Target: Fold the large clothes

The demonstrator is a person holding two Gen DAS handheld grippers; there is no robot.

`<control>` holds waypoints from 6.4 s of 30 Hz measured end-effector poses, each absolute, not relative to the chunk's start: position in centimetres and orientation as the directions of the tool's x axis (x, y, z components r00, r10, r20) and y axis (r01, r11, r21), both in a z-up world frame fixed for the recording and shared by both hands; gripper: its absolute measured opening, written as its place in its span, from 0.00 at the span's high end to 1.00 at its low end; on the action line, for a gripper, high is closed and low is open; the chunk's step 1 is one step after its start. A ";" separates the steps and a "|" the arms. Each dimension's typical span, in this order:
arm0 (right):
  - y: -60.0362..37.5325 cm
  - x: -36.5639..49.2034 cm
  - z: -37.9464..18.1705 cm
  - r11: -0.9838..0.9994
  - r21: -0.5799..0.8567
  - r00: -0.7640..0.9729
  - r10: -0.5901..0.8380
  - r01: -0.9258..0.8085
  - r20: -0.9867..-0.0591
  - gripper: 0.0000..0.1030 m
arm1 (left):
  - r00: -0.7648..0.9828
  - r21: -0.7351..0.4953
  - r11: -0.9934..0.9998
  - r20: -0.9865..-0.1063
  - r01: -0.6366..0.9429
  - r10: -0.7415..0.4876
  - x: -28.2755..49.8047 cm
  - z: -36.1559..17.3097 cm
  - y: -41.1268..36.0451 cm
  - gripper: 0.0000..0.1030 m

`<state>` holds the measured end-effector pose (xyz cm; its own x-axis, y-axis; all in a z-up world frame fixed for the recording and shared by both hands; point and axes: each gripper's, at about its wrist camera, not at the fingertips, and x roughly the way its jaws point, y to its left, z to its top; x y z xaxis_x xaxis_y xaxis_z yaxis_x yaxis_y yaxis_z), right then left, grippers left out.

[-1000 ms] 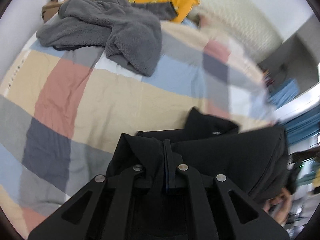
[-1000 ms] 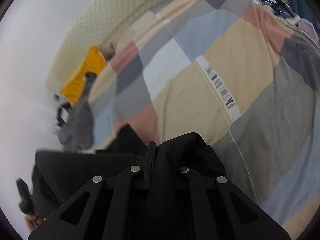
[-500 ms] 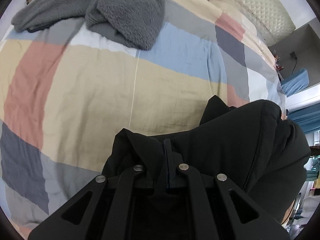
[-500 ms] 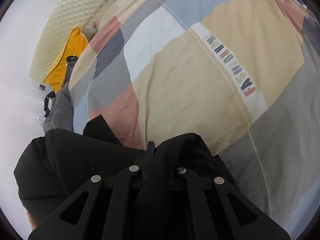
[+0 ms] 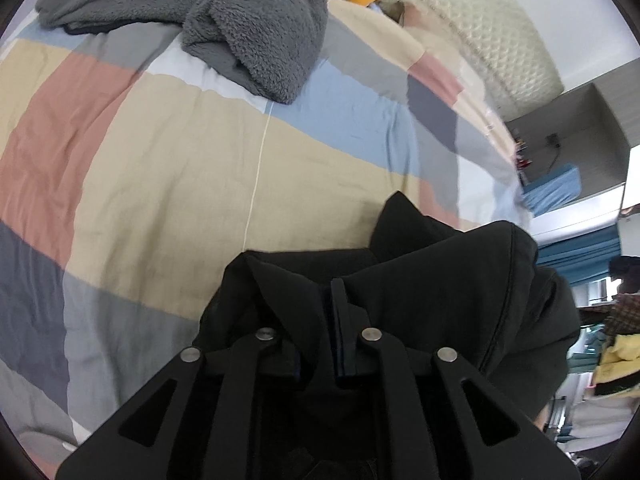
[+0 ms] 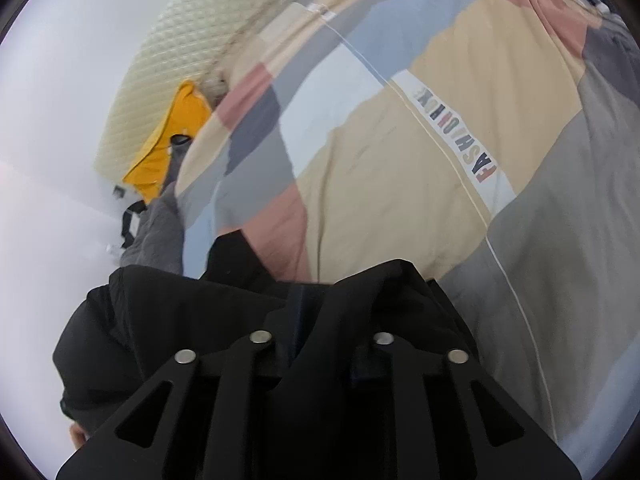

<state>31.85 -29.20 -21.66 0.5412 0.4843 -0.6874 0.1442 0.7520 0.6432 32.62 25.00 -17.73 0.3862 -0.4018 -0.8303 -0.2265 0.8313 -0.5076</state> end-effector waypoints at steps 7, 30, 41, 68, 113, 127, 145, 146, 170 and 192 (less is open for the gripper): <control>-32.2 27.9 -18.0 0.730 0.677 0.662 0.462 0.094 -0.591 0.15 | 0.448 -0.517 0.828 -0.806 -0.216 -0.386 28.7 -14.2 26.7 0.20; -16.7 27.3 -17.0 0.946 0.209 0.709 0.324 -0.247 -0.626 0.12 | 0.706 0.027 0.995 -0.706 0.094 -0.048 30.3 -14.3 4.3 0.20; -16.2 29.8 -18.8 0.949 0.203 0.681 0.314 -0.240 -0.661 0.05 | 0.697 0.081 0.995 -0.716 0.058 0.018 32.8 -16.2 5.4 0.18; -19.4 25.4 -16.7 0.984 0.079 0.747 0.173 -0.161 -0.642 0.01 | 0.687 0.072 0.994 -0.718 -0.087 0.112 29.9 -16.4 15.3 0.17; -14.0 -3.8 1.3 0.955 0.108 0.916 0.297 -0.278 -0.269 0.00 | 0.881 -0.070 0.988 -0.447 0.137 -0.154 0.7 1.7 6.7 0.01; -14.3 -4.0 -3.3 0.966 0.127 0.905 0.254 -0.224 -0.341 0.00 | 0.844 -0.113 0.993 -0.528 0.042 -0.096 0.3 -3.2 7.4 0.00; -14.4 -2.5 -5.8 0.968 0.132 0.876 0.249 -0.213 -0.413 0.00 | 0.819 -0.101 0.995 -0.572 -0.008 -0.051 1.3 -5.2 7.8 0.00; -14.4 -2.6 -5.8 0.968 0.131 0.875 0.249 -0.213 -0.414 0.00 | 0.818 -0.100 0.995 -0.574 -0.008 -0.051 1.3 -5.2 7.7 0.00; -14.7 -2.0 -6.5 0.976 0.117 0.875 0.215 -0.182 -0.434 0.00 | 0.814 -0.076 0.997 -0.581 -0.031 -0.019 1.1 -5.3 7.7 0.00; -14.7 -1.9 -6.6 0.981 0.094 0.881 0.192 -0.168 -0.433 0.00 | 0.814 -0.051 0.998 -0.581 -0.042 0.004 1.0 -5.4 7.0 0.00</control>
